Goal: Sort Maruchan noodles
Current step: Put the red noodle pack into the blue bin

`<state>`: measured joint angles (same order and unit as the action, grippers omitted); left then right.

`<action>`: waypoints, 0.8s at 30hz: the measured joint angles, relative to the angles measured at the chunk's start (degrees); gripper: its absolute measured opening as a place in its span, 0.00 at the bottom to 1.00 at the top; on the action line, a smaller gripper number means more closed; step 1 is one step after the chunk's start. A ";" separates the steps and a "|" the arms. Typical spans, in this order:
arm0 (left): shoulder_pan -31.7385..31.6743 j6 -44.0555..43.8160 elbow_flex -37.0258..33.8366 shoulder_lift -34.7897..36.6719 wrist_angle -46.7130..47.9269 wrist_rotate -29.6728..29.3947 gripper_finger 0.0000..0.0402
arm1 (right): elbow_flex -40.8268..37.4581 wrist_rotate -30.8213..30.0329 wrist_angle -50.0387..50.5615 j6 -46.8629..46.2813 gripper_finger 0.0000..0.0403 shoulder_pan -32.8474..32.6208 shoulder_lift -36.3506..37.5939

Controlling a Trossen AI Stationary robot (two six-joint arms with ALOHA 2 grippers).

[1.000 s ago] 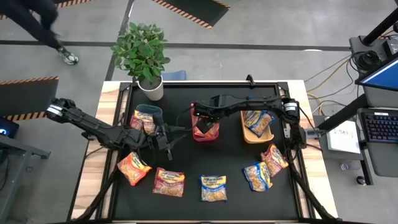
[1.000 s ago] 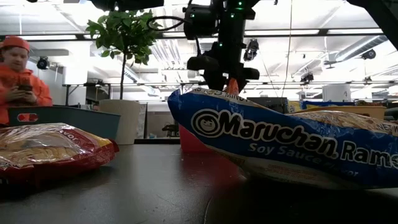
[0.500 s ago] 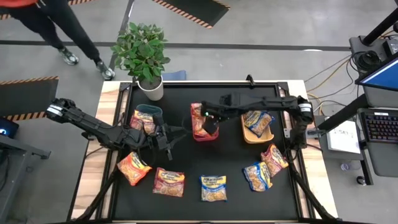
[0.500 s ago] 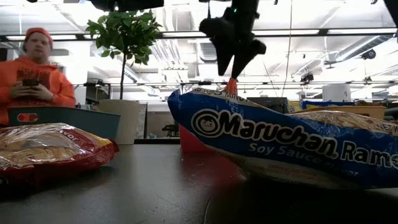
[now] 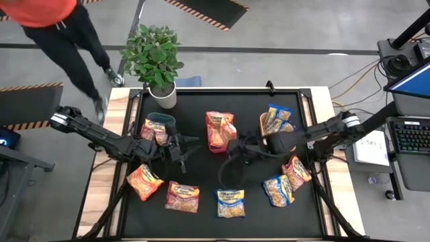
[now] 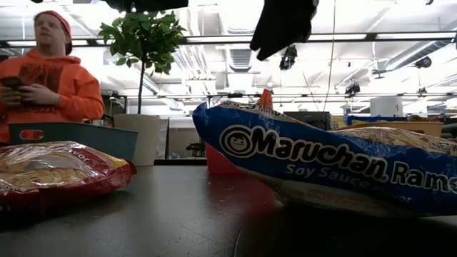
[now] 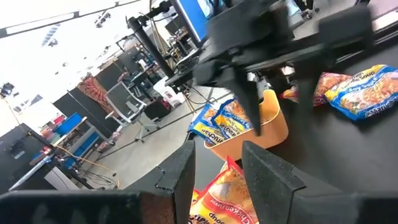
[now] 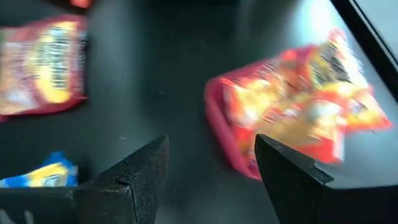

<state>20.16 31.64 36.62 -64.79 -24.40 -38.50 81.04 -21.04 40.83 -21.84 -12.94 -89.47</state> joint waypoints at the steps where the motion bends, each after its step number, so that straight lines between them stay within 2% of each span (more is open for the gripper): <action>1: 0.00 -0.63 0.00 0.00 0.00 0.00 0.29 | -2.45 0.00 -3.61 1.41 0.57 -0.86 1.07; 6: 0.00 -6.57 0.00 -0.65 -0.01 0.08 0.29 | -15.23 0.02 -24.25 8.55 0.57 -3.95 5.70; 12: 0.85 -22.17 0.00 -3.47 6.50 0.31 0.29 | -27.93 0.46 -43.43 15.05 0.57 -4.93 9.89; 14: 1.63 -26.60 0.00 -4.42 9.06 1.21 0.29 | -30.84 0.45 -46.76 15.91 0.57 -4.93 11.47; 20: 4.96 -36.83 -0.02 -5.68 12.52 9.42 0.29 | -37.00 0.57 -53.15 19.74 0.57 -4.93 16.57; 24: 6.61 -42.27 1.24 -5.81 13.98 11.03 0.29 | -38.08 0.62 -53.63 23.03 0.57 -4.93 19.91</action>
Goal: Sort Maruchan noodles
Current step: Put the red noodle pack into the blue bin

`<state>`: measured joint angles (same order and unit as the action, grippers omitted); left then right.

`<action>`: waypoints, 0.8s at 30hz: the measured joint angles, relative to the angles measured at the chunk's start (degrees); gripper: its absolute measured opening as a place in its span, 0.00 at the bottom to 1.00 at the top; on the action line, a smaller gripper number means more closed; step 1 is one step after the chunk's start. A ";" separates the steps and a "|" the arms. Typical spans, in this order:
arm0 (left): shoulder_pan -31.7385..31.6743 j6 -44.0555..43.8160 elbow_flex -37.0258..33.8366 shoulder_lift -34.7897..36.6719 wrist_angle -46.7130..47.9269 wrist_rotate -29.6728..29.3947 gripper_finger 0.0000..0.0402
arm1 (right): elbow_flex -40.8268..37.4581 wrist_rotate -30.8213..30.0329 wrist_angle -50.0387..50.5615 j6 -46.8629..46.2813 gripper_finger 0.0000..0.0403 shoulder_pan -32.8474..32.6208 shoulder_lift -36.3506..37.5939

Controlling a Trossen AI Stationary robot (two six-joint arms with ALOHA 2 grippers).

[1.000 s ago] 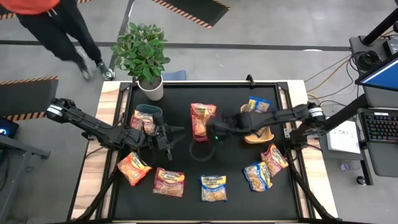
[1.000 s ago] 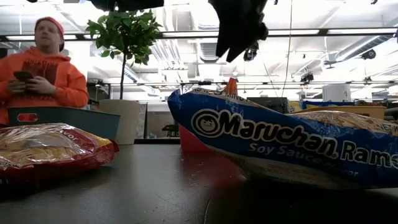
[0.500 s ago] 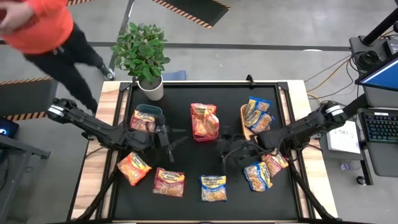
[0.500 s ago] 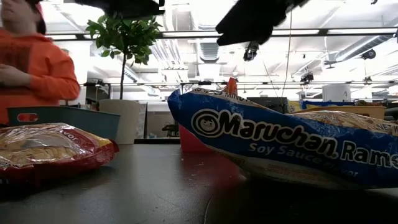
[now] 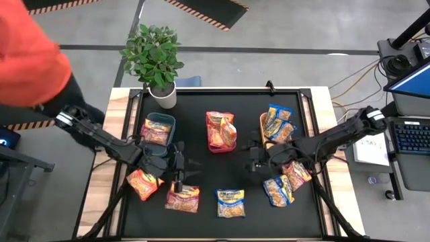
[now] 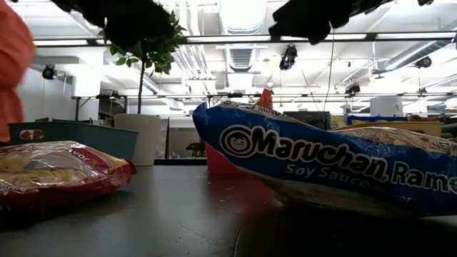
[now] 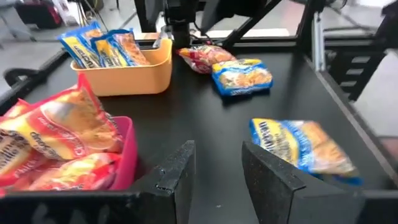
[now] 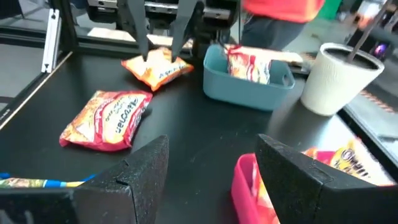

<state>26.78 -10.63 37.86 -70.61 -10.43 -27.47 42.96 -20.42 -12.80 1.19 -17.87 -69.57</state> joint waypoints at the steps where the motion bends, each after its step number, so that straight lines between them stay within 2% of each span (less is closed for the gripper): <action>1: 0.28 -0.92 0.77 0.00 0.74 -0.01 0.29 | -0.04 -0.02 0.02 0.72 0.57 0.00 0.61; 9: 1.75 -5.06 5.51 -1.01 6.16 -0.02 0.29 | -0.09 5.27 0.14 6.37 0.57 0.00 5.01; 13: 2.39 -12.29 8.54 -3.61 15.63 0.25 0.29 | -0.11 5.89 0.37 8.67 0.57 0.00 6.45; 18: 3.35 -21.41 16.11 -10.02 31.64 6.89 0.29 | -0.17 5.97 2.95 10.46 0.57 0.00 8.65; 24: 4.75 -24.06 27.30 -19.65 49.65 18.07 0.29 | -1.76 6.00 4.09 10.86 0.57 0.00 11.99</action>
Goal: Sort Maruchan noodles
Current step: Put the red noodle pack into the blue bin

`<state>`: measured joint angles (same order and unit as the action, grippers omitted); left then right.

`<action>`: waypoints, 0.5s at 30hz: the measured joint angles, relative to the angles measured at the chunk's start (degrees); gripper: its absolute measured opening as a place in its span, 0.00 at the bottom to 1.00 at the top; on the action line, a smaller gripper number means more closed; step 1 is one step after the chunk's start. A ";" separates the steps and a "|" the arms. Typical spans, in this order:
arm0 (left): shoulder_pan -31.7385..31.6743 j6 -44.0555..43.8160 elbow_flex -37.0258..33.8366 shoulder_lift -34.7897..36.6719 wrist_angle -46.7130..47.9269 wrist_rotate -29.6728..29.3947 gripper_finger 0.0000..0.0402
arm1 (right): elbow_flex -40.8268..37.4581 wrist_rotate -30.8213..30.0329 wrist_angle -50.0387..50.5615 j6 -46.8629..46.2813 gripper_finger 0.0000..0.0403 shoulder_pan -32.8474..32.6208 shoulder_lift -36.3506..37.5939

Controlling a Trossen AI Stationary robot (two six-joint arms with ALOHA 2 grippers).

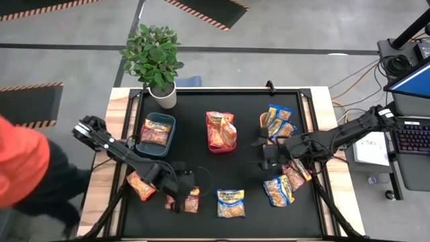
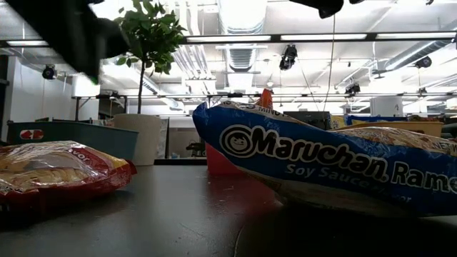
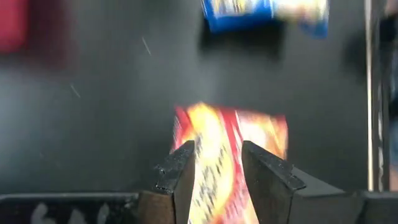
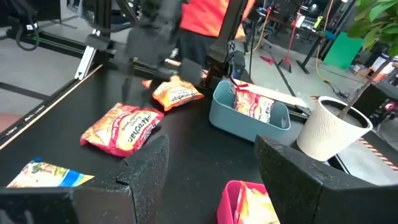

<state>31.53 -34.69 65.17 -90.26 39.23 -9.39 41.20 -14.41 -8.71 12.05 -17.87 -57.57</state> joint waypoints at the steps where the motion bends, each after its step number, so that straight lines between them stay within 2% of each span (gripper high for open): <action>1: 0.07 -0.37 1.65 -1.42 2.81 1.99 0.29 | -0.43 0.00 0.00 0.06 0.57 0.00 0.63; 4: 0.59 -1.03 6.09 -5.31 8.46 5.43 0.29 | -1.48 -0.02 0.01 0.49 0.57 0.00 2.44; 7: 1.11 -1.02 8.26 -7.87 10.91 5.84 0.29 | -2.12 -0.02 -0.07 0.52 0.57 0.00 3.89; 15: 1.31 -2.02 7.59 -8.85 11.45 5.25 0.37 | -2.89 1.72 -0.07 -0.07 0.57 0.01 4.99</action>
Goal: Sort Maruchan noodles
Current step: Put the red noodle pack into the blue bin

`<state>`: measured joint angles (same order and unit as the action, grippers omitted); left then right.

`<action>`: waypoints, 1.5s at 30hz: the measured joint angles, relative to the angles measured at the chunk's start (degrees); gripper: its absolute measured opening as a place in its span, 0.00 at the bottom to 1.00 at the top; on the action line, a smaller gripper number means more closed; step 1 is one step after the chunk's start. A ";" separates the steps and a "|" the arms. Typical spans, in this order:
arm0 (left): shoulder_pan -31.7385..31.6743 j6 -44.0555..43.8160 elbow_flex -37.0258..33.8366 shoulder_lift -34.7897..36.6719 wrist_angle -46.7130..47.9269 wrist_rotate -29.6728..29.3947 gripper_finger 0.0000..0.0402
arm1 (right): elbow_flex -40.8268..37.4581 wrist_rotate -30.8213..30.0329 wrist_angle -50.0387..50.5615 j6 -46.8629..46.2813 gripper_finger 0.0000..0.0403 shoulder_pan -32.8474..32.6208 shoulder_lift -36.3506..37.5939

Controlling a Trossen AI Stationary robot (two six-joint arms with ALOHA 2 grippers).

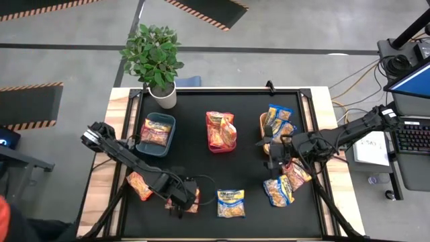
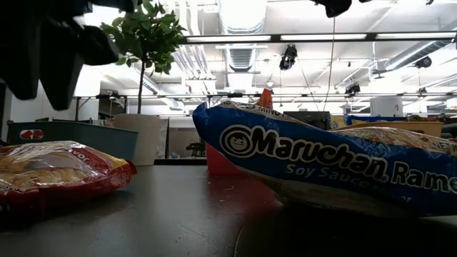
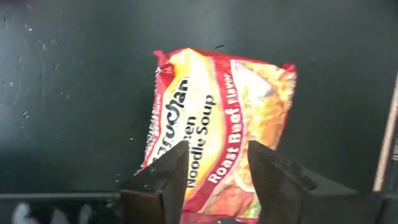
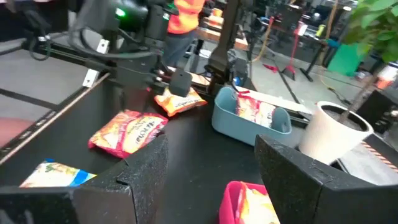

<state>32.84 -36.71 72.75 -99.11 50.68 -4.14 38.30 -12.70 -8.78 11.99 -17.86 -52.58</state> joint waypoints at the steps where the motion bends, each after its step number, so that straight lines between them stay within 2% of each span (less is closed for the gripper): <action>1: 0.00 0.02 -0.36 0.00 -0.04 -0.58 0.39 | 0.00 0.86 -0.06 0.00 0.57 -0.01 -0.04; 5: 0.14 0.24 -2.97 0.09 -0.82 -1.88 0.47 | 0.00 2.65 -0.06 0.00 0.57 -0.01 -0.04; 9: 1.62 2.04 -5.37 0.51 -3.29 -5.76 0.53 | 0.00 2.65 -0.05 -0.27 0.57 -0.01 -0.04; 16: 2.54 0.97 -11.56 4.58 -9.68 -9.51 0.55 | -0.22 2.68 -0.12 -0.41 0.57 -0.01 -0.04; 25: 2.61 -3.13 -27.22 13.92 -34.00 -12.78 0.52 | -0.22 2.68 -0.32 -0.64 0.57 -0.01 -0.04; 31: 2.60 -6.37 -36.00 15.91 -47.18 -13.36 0.52 | -0.24 2.68 -0.48 -0.77 0.57 -0.01 -0.04; 35: 2.64 -7.29 -38.12 14.78 -51.12 -13.36 0.52 | -0.29 2.70 -0.49 -1.11 0.57 -0.01 -0.06; 45: 3.49 -7.27 -38.19 11.84 -52.32 -13.42 0.50 | -0.61 2.68 -0.49 -2.14 0.57 0.01 -0.08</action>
<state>36.33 -43.99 34.56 -87.27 -1.64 -17.56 37.69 -10.02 -9.28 9.85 -17.85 -52.66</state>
